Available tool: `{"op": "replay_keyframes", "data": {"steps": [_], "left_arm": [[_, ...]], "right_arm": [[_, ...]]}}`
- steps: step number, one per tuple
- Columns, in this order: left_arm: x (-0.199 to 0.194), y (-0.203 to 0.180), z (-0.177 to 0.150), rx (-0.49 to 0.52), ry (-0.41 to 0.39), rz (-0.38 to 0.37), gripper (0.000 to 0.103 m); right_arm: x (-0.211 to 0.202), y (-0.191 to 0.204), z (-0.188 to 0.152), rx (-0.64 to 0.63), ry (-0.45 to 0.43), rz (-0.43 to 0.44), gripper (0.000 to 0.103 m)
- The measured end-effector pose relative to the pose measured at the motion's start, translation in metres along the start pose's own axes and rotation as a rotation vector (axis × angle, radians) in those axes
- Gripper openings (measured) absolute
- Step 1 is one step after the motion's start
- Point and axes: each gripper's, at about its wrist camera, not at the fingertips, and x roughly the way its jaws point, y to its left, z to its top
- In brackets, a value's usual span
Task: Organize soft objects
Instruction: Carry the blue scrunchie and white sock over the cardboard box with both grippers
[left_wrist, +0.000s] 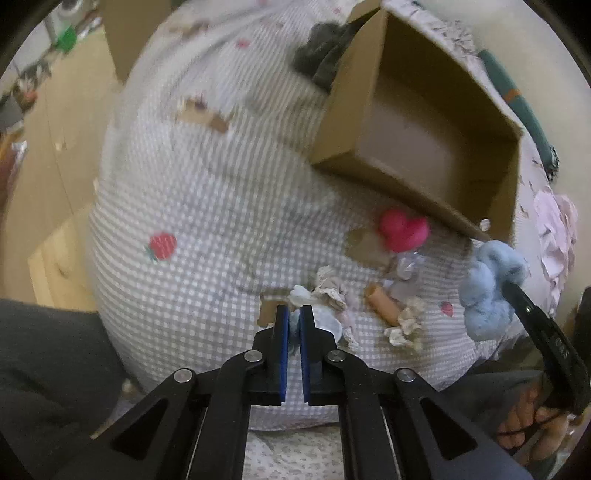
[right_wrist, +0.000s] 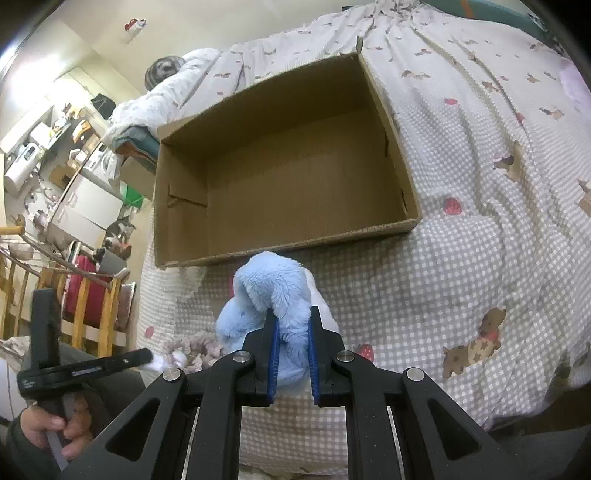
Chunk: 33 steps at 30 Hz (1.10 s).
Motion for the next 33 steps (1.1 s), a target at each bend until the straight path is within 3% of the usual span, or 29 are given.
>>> {"op": "replay_keyframes", "data": {"steps": [5, 13, 21, 27, 33], "left_arm": [[-0.045, -0.014, 0.006, 0.093, -0.142, 0.080, 0.005], [-0.082, -0.028, 0.025, 0.170, -0.247, 0.105, 0.005], [-0.085, -0.065, 0.056, 0.209, -0.303, 0.088, 0.005], [-0.081, -0.096, 0.084, 0.278, -0.354, 0.096, 0.005], [-0.058, -0.115, 0.108, 0.311, -0.356, 0.098, 0.005]], "right_arm": [[-0.009, 0.001, 0.003, -0.001, -0.023, 0.012, 0.015], [-0.029, 0.005, 0.010, 0.003, -0.062, 0.048, 0.015], [-0.048, 0.011, 0.038, -0.003, -0.116, 0.065, 0.015], [-0.047, 0.017, 0.071, -0.029, -0.139, 0.039, 0.015], [-0.034, 0.011, 0.098, -0.024, -0.180, 0.041, 0.015]]}}
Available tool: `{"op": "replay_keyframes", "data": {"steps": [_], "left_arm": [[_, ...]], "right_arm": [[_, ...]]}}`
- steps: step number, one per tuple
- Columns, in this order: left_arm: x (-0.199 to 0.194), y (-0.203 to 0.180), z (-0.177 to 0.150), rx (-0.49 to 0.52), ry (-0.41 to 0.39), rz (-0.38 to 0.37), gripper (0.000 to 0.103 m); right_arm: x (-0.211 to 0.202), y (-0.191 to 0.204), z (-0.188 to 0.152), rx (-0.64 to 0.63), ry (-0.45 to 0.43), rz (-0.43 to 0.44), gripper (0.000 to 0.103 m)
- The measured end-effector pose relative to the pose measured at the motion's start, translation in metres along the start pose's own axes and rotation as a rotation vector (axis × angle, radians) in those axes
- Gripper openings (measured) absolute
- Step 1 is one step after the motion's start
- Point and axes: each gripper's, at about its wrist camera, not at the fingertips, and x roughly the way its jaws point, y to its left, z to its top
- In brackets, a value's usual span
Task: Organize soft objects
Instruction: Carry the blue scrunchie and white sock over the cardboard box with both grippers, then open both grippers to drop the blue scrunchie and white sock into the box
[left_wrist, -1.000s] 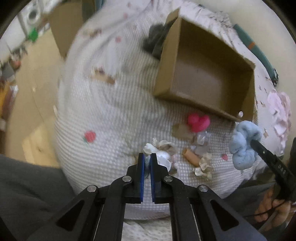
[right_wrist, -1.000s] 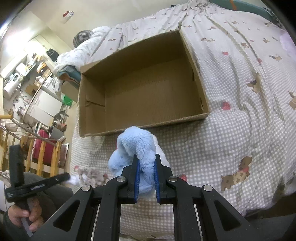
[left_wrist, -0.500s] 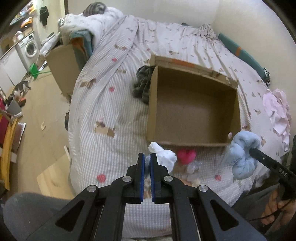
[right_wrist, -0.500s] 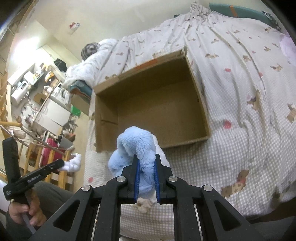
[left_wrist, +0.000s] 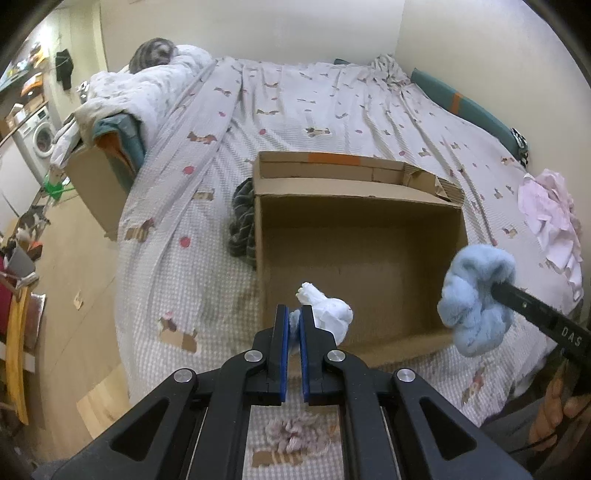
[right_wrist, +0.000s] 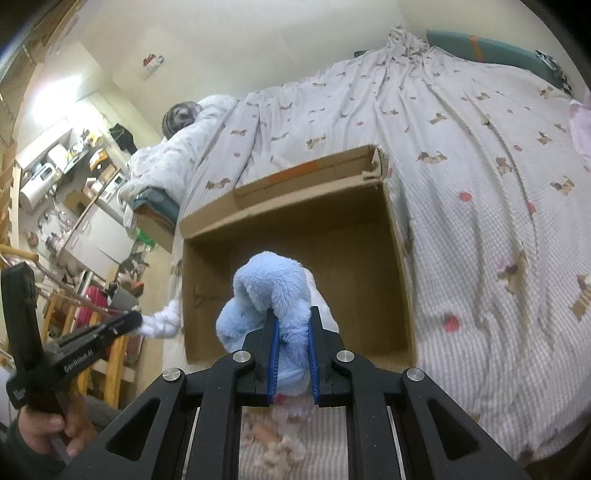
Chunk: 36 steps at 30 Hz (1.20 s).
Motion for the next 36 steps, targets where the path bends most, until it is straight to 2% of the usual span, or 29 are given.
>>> {"op": "replay_keyframes", "data": {"steps": [2, 7, 11, 16, 21, 26, 30, 36], "left_arm": [[0.010, -0.006, 0.003, 0.022, -0.019, 0.003, 0.005], [0.036, -0.016, -0.003, 0.070, -0.045, 0.015, 0.005], [0.060, -0.021, -0.008, 0.091, -0.039, 0.013, 0.005], [0.081, -0.019, -0.012, 0.087, -0.038, -0.019, 0.005], [0.098, -0.010, -0.016, 0.037, 0.007, -0.021, 0.005], [0.096, -0.002, -0.012, -0.038, 0.000, -0.059, 0.005], [0.089, -0.010, -0.008, 0.006, -0.034, -0.053, 0.005], [0.092, -0.012, -0.012, 0.017, -0.016, -0.058, 0.005]], "right_arm": [[0.010, -0.006, 0.001, 0.011, -0.012, -0.003, 0.015], [0.038, -0.015, -0.010, 0.014, 0.029, -0.057, 0.015], [0.052, -0.014, -0.013, 0.005, 0.053, -0.069, 0.015], [0.066, -0.013, -0.017, -0.034, 0.072, -0.134, 0.015], [0.076, -0.013, -0.011, -0.032, 0.087, -0.136, 0.015], [0.089, -0.009, -0.013, -0.040, 0.124, -0.144, 0.015], [0.095, -0.007, -0.016, -0.054, 0.146, -0.149, 0.015], [0.097, -0.009, -0.016, -0.045, 0.154, -0.147, 0.015]]}}
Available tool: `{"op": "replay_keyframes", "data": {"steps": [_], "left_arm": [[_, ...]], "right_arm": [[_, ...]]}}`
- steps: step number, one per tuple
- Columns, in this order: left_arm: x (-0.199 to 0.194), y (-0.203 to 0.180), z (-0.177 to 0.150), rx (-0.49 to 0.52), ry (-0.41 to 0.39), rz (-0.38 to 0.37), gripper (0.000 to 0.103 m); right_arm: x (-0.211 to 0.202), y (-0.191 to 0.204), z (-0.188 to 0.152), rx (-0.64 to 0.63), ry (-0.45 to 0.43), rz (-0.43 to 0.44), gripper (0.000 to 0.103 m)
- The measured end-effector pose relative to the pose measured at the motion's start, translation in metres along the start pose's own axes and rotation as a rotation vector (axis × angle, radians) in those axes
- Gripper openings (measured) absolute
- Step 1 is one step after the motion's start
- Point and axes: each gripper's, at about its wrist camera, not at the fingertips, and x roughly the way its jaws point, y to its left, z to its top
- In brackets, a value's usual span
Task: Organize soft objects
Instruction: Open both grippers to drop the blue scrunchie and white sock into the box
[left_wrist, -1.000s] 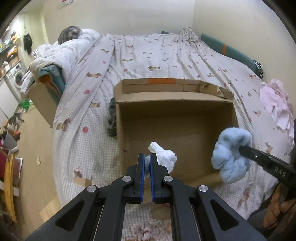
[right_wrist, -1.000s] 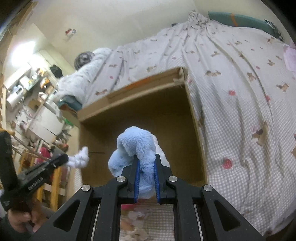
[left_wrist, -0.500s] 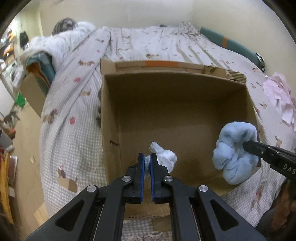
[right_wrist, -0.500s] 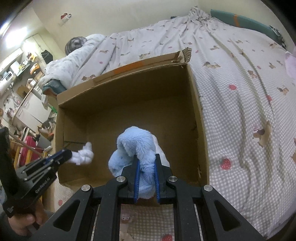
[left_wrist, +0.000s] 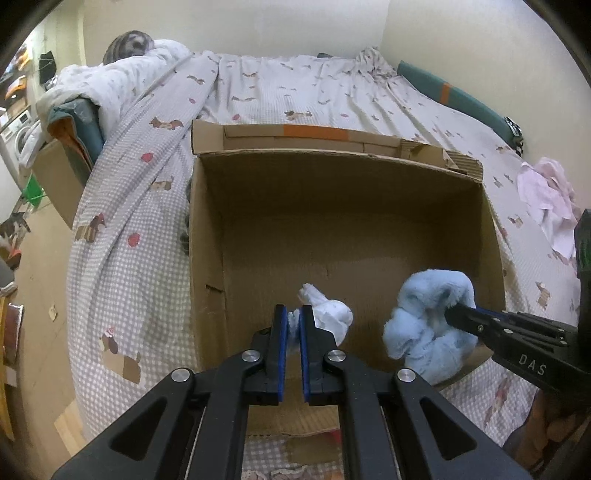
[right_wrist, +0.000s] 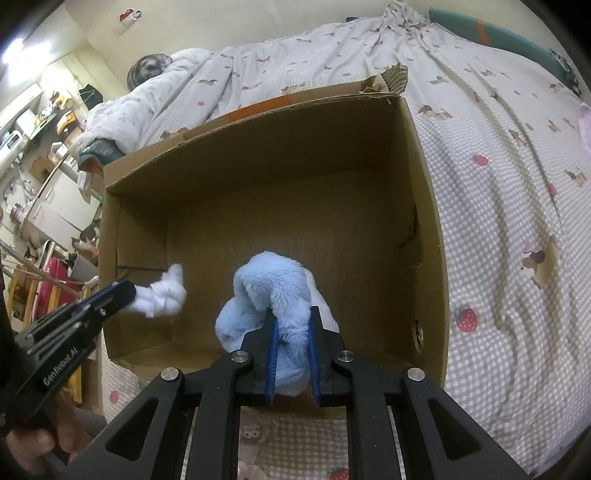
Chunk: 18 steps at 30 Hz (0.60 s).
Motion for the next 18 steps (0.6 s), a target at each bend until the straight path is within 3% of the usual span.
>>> {"op": "replay_keyframes", "data": {"steps": [5, 10, 15, 16, 18], "left_arm": [[-0.002, 0.001, 0.001, -0.010, -0.015, 0.013, 0.008], [-0.002, -0.006, -0.001, 0.019, -0.002, 0.022, 0.020], [-0.007, -0.008, 0.000, 0.030, -0.026, 0.030, 0.056], [-0.010, -0.009, 0.000, 0.035, -0.040, 0.041, 0.058], [-0.014, -0.009, 0.002, 0.040, -0.063, 0.058, 0.060]], "right_arm": [[0.000, 0.003, -0.001, -0.011, 0.000, -0.002, 0.015], [0.001, 0.001, 0.000, 0.000, 0.001, -0.004, 0.016], [0.000, 0.001, 0.001, 0.005, -0.004, 0.007, 0.020], [-0.001, 0.001, 0.001, 0.004, -0.008, 0.009, 0.024], [-0.003, -0.001, 0.001, 0.013, -0.018, 0.013, 0.044]]}}
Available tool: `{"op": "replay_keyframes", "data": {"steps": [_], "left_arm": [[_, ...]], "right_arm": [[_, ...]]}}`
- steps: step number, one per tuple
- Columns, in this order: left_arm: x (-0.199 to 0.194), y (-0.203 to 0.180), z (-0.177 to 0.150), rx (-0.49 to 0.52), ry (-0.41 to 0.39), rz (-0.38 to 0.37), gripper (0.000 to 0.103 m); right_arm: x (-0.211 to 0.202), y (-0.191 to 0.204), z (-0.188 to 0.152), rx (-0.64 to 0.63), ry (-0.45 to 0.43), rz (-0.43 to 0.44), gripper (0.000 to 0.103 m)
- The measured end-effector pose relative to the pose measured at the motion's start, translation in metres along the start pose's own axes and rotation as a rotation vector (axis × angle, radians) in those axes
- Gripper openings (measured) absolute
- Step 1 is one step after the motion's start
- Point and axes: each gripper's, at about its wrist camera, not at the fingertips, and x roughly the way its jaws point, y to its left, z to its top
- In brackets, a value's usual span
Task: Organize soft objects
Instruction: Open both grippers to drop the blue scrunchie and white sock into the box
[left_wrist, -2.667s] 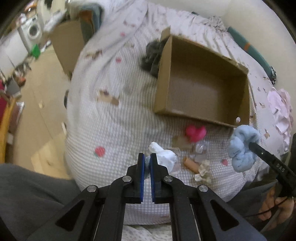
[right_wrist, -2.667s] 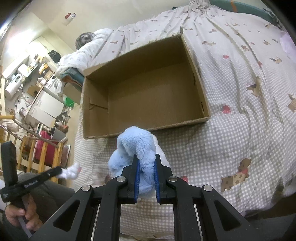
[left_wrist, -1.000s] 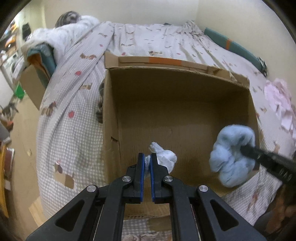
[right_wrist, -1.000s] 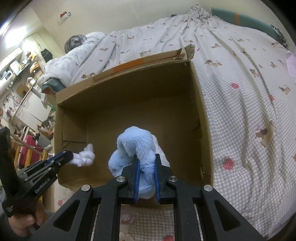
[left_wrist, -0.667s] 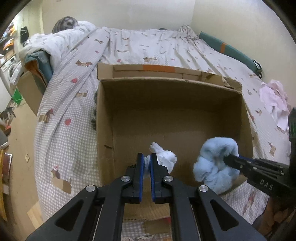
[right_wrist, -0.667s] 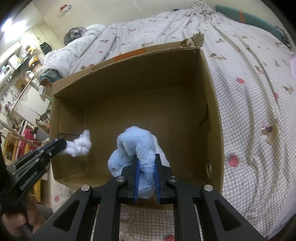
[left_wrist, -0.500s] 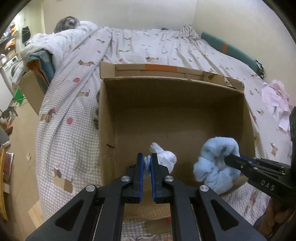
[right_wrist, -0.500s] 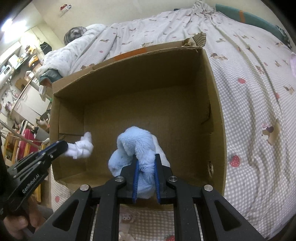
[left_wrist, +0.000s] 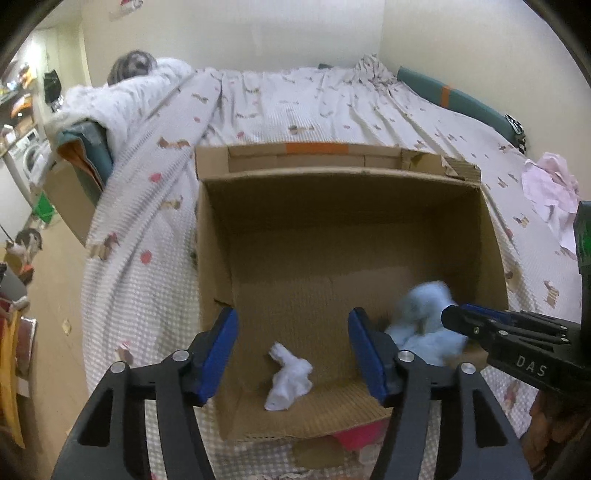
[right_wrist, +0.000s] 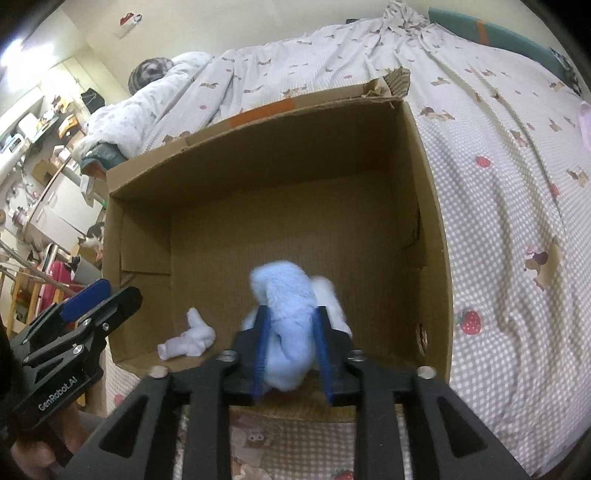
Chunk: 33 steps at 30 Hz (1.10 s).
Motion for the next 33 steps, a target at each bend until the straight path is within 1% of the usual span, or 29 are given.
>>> {"op": "replay_keyframes", "data": {"steps": [1, 2, 4, 7, 9, 12, 13, 14, 15, 19, 27, 33], "left_arm": [[-0.001, 0.001, 0.001, -0.004, -0.001, 0.006, 0.060], [-0.001, 0.003, 0.001, -0.011, -0.001, 0.010, 0.060], [-0.001, 0.005, 0.002, -0.021, 0.004, 0.018, 0.060], [-0.004, 0.009, 0.004, -0.030, -0.004, 0.027, 0.061], [-0.007, 0.010, 0.005, -0.036, -0.015, 0.028, 0.075], [-0.014, 0.012, 0.005, -0.040, -0.053, 0.028, 0.082], [-0.015, 0.012, 0.006, -0.042, -0.055, 0.024, 0.085], [-0.016, 0.013, 0.007, -0.046, -0.055, 0.022, 0.090], [-0.017, 0.013, 0.007, -0.051, -0.056, 0.022, 0.091], [-0.018, 0.016, 0.005, -0.066, -0.043, 0.028, 0.091], [-0.030, 0.025, -0.003, -0.090, -0.028, 0.072, 0.091], [-0.043, 0.039, -0.012, -0.125, -0.017, 0.103, 0.091]], "right_arm": [[-0.002, -0.001, 0.001, 0.009, -0.010, -0.006, 0.075], [-0.005, -0.003, 0.001, 0.017, -0.029, -0.011, 0.087], [-0.013, -0.003, 0.003, 0.029, -0.073, -0.007, 0.087], [-0.018, -0.003, 0.005, 0.028, -0.097, -0.010, 0.087], [-0.019, -0.004, 0.006, 0.033, -0.096, -0.006, 0.087], [-0.019, -0.006, 0.005, 0.044, -0.089, -0.002, 0.087], [-0.020, -0.007, 0.004, 0.047, -0.089, 0.000, 0.087], [-0.021, -0.007, 0.004, 0.049, -0.091, 0.002, 0.087], [-0.021, -0.008, 0.004, 0.050, -0.093, 0.004, 0.087], [-0.023, -0.009, 0.003, 0.063, -0.093, 0.014, 0.087], [-0.029, -0.013, -0.005, 0.100, -0.083, 0.016, 0.087], [-0.035, -0.006, -0.015, 0.070, -0.066, -0.001, 0.087]]}}
